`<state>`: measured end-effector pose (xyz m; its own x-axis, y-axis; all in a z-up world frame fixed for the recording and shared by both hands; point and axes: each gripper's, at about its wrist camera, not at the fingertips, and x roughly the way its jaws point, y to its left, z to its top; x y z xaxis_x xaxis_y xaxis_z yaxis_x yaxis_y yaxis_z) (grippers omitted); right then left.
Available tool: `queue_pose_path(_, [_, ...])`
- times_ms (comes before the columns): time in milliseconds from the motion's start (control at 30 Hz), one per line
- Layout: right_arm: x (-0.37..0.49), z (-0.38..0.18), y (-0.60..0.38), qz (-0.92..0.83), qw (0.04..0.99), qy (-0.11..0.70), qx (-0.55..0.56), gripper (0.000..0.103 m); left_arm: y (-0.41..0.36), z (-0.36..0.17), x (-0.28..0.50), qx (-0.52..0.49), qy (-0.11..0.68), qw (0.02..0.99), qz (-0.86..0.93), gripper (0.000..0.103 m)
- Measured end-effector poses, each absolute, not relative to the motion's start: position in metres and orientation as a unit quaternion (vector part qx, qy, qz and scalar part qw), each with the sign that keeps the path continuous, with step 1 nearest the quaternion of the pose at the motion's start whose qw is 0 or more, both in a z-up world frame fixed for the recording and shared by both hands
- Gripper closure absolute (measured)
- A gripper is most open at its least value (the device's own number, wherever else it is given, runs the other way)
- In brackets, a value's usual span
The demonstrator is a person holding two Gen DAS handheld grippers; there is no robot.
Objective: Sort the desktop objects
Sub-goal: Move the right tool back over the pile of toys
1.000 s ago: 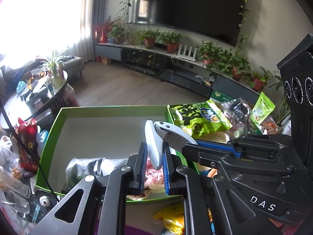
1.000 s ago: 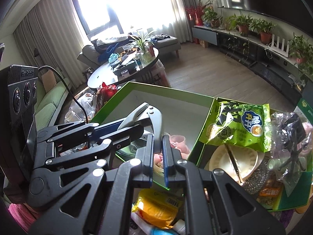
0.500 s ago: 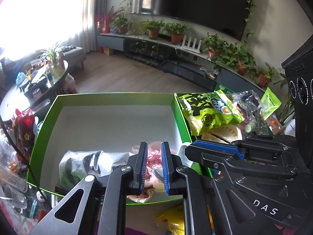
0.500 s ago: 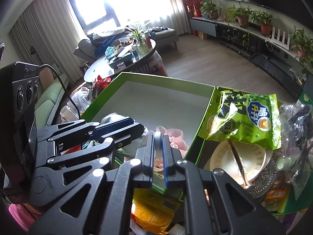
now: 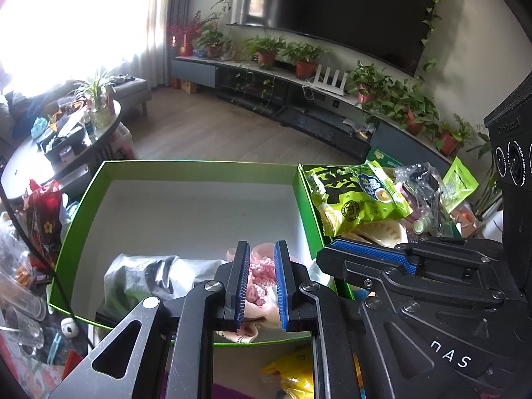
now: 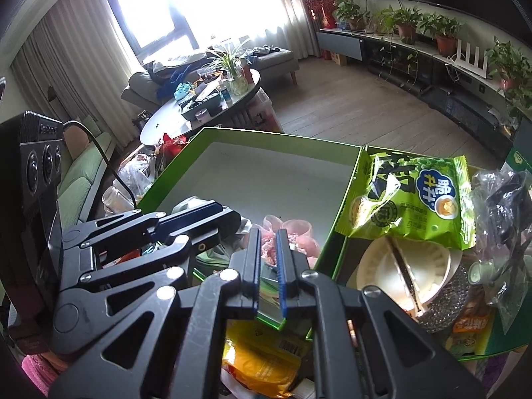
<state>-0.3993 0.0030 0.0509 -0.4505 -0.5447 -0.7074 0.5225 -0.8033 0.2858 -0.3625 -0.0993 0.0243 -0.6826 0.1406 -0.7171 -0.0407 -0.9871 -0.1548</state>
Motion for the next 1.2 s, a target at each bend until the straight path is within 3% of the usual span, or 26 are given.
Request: queue_pose_path(1200, [-0.283,0.115,0.040,-0.876,0.305,-0.004,0.373,0.092,-0.063,0.093,-0.253,-0.335,-0.036,0.066,0.939,0.090])
